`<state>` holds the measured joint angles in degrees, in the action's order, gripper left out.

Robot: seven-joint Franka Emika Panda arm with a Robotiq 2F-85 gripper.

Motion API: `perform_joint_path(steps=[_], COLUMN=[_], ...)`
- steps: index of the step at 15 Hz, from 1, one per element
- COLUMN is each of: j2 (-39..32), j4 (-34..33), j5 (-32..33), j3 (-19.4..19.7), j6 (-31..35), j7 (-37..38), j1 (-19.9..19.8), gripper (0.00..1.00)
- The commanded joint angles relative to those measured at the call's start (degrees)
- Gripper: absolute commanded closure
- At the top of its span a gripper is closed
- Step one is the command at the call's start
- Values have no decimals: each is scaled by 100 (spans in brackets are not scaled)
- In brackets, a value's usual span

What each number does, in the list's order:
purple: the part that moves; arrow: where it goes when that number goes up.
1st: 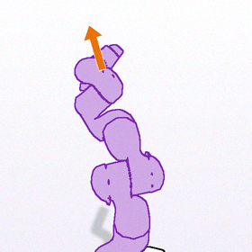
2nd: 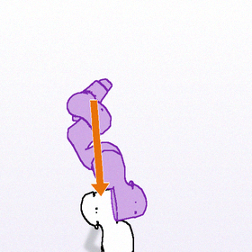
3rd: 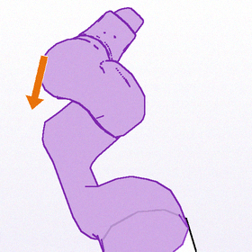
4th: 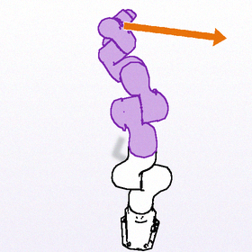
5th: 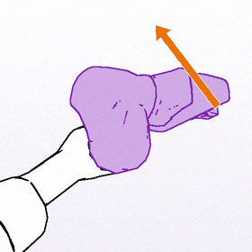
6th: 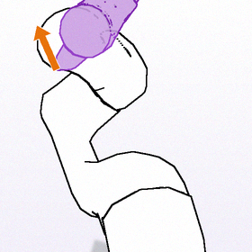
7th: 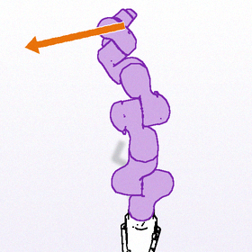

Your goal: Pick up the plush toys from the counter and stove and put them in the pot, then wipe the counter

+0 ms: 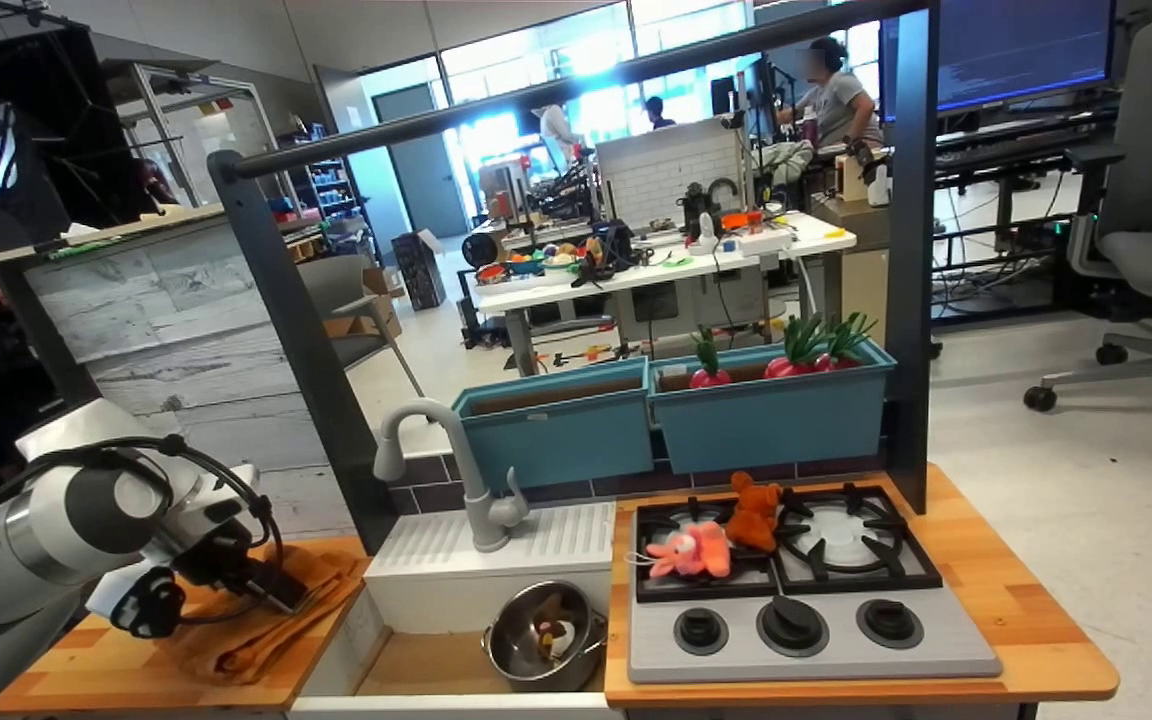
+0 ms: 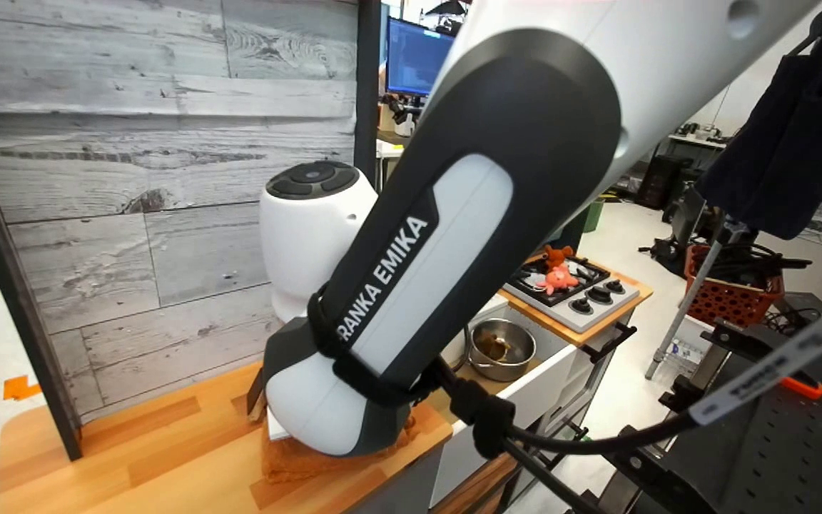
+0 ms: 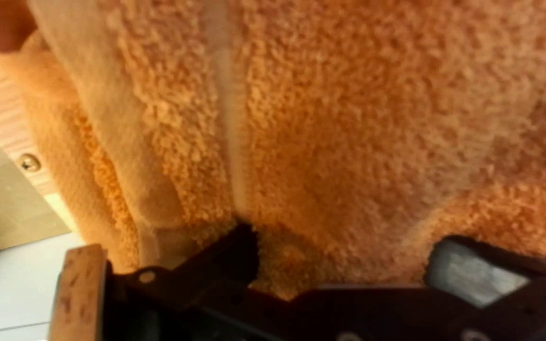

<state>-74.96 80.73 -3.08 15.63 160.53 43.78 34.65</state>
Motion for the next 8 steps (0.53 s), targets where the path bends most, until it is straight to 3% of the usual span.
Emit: perform_joint_path(steps=[1,8], j2=[-653,-1506], j4=[-853,-2665], j5=[84,-3], j3=[-318,-400], j6=[-75,-902], j7=[118,628], j1=[67,553], gripper=[0,0])
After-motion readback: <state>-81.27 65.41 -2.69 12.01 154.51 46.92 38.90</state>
